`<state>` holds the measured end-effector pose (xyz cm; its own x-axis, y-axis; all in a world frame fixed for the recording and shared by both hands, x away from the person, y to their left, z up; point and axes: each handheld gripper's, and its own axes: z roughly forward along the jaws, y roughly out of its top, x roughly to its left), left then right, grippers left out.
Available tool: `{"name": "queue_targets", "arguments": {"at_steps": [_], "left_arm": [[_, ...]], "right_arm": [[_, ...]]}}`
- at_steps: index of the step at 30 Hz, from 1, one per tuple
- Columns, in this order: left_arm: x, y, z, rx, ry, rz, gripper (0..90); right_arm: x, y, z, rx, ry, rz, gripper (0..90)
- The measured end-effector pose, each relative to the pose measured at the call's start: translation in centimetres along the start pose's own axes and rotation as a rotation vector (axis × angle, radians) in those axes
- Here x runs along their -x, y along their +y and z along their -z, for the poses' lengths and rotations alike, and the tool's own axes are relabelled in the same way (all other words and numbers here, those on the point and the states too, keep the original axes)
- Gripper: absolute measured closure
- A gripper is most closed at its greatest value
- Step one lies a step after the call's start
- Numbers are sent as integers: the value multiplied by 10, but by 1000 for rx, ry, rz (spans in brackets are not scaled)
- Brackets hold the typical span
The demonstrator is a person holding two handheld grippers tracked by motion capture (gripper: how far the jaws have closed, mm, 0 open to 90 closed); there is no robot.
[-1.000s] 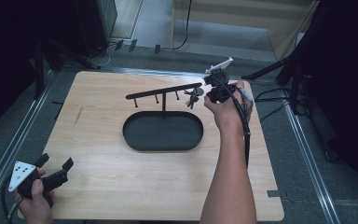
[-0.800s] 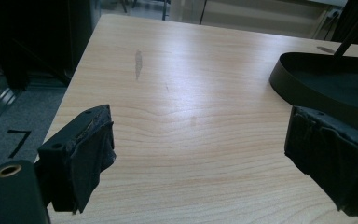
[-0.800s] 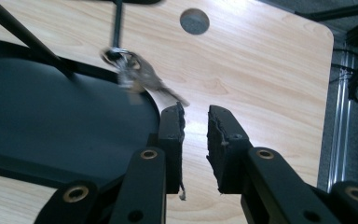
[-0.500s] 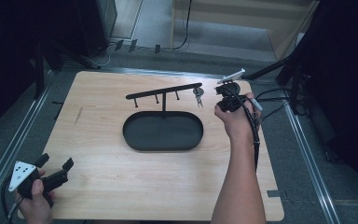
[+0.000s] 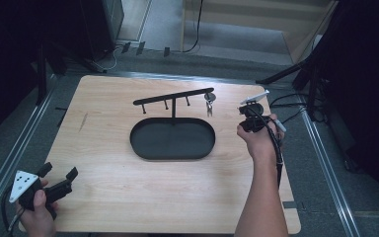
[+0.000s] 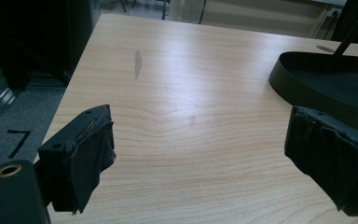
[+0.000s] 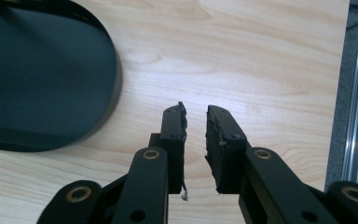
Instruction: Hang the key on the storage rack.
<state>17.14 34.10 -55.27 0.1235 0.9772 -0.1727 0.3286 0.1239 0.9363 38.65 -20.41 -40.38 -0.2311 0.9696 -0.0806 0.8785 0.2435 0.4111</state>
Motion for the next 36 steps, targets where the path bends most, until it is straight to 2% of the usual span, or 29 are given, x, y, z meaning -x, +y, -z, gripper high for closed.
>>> {"name": "queue_targets", "arguments": {"at_steps": [3, 5, 6, 9, 13, 15, 20, 21, 22, 24, 27, 28, 31, 34, 36], "left_arm": [[0, 0, 0, 1, 0, 1, 83], [0, 0, 0, 0, -1, 1, 84], [0, 0, 0, 0, 0, 1, 84], [0, 0, 0, 0, -1, 2, 84], [0, 0, 0, -1, -1, 2, 84], [0, 0, 0, 0, -1, 3, 83], [0, 0, 0, 0, -2, 4, 83], [0, 0, 0, 0, -1, 1, 83], [0, 0, 0, 0, -1, 0, 83], [0, 0, 0, -2, 0, -2, 83], [1, 0, 0, -2, 1, -3, 84], [1, 0, 0, -3, 2, -4, 83], [1, 0, -1, -3, 3, -7, 84], [1, 0, -1, 0, 3, -5, 84], [1, 0, 0, -1, 3, -5, 84]], "right_arm": [[7, -9, -8, -12, -1, -11, 737], [16, -21, -19, -13, 9, -44, 677], [16, -21, -19, -13, 9, -44, 677], [24, -32, -27, 12, 17, -69, 597], [36, -51, -35, 94, 5, -100, 469], [42, -62, -38, 150, 7, -131, 381], [50, -85, -52, 213, -18, -159, 125], [52, -89, -53, 226, -18, -165, 117], [54, -99, -56, 260, -6, -179, 88], [58, -112, -61, 287, 10, -188, 14], [57, -128, -66, 318, 10, -168, 0], [56, -136, -67, 350, -1, -148, 0], [55, -151, -68, 397, 10, -130, 0], [53, -167, -65, 455, 17, -122, 0], [53, -178, -62, 482, 28, -133, 0]]}}
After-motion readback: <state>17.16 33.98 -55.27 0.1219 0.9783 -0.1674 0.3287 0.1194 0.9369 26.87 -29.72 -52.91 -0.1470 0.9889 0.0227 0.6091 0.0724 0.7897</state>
